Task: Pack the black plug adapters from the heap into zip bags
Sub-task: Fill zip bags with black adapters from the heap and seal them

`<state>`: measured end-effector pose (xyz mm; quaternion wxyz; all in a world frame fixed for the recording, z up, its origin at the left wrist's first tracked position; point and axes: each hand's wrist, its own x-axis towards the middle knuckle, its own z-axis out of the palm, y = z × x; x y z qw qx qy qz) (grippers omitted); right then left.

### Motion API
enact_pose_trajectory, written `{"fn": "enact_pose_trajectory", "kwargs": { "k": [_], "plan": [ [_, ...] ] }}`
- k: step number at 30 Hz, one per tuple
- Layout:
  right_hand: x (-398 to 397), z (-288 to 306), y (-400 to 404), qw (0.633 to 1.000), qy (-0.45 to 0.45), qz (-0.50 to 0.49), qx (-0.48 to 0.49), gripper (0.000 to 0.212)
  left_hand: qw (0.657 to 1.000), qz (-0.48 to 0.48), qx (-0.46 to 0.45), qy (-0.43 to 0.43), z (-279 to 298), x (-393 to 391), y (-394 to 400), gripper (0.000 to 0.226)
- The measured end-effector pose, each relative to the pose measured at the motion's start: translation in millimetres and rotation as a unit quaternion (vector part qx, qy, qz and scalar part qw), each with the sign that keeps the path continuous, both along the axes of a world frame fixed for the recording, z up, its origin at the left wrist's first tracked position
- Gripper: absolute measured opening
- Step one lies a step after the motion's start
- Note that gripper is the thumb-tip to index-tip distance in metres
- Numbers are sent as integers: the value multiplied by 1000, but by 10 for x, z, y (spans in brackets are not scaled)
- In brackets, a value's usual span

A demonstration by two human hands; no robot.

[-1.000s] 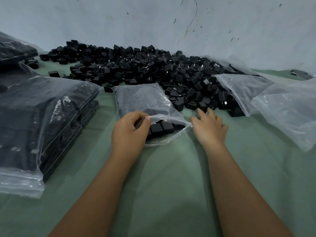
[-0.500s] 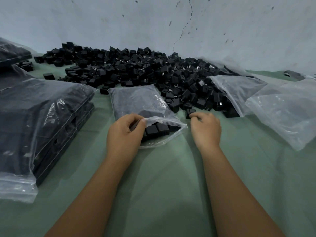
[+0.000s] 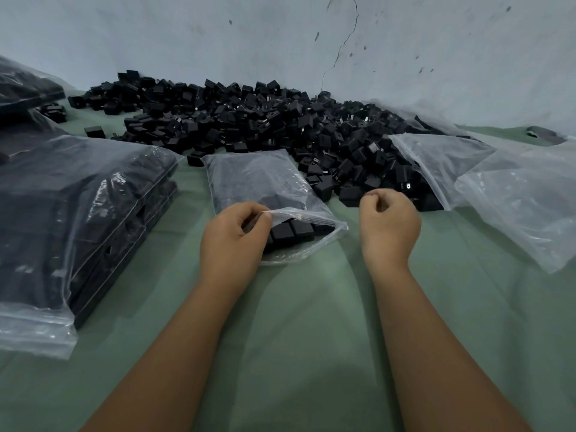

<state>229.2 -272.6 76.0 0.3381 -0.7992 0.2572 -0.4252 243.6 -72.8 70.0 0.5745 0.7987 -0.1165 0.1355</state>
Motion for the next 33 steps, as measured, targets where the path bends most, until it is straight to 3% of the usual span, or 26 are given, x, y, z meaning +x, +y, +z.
{"fn": "enact_pose_trajectory", "kwargs": {
  "k": [3, 7, 13, 20, 29, 33],
  "plan": [
    [-92, 95, 174, 995, -90, 40, 14, 18, 1000, -1, -11, 3, -1, -3, -2, 14],
    [-150, 136, 547, 979, -145, 131, -58, 16, 999, 15, -28, -26, 15, 4, -3, 11],
    [-124, 24, 853, 941, -120, 180, -262, 17, 997, 32, -26, -69, 23, 22, 2, 10],
    [-112, 6, 803, 912, -72, 196, -353, 19, 994, 40, -26, -94, 25, 31, -8, 11],
    [-182, 52, 876, 922, 54, 224, -312, 21, 993, 38, -5, -109, 15, 23, 0, 12],
    [-128, 11, 858, 923, 79, 249, -283, 14, 995, 61, 13, -76, 49, 28, 9, 26]
  ]
}}
